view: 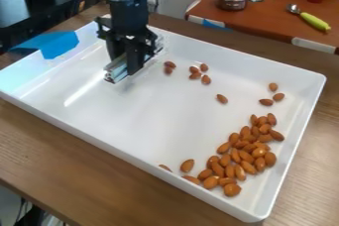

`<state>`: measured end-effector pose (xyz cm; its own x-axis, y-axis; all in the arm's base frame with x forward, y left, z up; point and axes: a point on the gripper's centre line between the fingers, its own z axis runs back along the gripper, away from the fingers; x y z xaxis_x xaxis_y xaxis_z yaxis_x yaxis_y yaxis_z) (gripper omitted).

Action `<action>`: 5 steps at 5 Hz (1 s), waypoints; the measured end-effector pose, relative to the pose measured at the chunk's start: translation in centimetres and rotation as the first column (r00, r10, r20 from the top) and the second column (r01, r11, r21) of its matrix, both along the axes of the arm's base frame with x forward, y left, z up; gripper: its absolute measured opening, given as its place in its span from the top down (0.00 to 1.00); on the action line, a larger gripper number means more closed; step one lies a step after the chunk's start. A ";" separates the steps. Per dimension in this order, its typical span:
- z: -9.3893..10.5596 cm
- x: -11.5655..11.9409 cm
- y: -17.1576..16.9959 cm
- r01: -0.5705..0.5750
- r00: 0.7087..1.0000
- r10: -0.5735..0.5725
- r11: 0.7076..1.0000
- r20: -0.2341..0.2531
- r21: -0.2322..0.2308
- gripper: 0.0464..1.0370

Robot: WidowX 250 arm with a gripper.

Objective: Sweep into pile

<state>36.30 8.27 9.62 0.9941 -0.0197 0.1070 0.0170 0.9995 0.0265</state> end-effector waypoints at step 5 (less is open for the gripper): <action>-1.8 0.7 -7.0 0.096 0.994 -0.094 0.995 -0.050 0.028 0.66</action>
